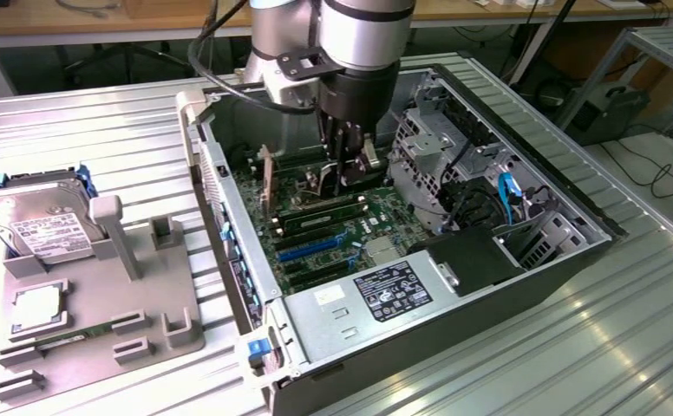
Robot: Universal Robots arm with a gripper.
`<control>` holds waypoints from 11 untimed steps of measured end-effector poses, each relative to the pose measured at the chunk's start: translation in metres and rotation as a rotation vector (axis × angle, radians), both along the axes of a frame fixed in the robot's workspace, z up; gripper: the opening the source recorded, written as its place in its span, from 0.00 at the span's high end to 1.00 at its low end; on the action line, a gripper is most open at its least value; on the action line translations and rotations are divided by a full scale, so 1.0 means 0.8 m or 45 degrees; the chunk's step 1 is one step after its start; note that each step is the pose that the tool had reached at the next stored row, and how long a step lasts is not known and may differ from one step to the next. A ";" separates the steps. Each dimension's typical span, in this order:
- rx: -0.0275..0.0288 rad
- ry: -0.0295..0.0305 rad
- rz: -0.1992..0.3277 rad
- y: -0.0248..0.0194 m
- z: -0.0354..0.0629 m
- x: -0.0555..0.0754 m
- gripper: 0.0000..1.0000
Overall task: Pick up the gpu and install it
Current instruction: 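Insert the gpu into the slot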
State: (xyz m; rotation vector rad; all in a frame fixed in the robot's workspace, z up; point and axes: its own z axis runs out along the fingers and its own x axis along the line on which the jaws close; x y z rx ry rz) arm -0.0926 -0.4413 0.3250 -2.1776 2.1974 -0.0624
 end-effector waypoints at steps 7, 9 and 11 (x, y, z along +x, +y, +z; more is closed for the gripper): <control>0.0067 -0.0071 0.028 -0.0009 -0.017 -0.003 0.72; 0.0074 -0.0079 0.034 -0.0009 -0.023 -0.004 0.72; 0.0077 -0.0077 0.036 -0.0037 -0.030 -0.004 0.72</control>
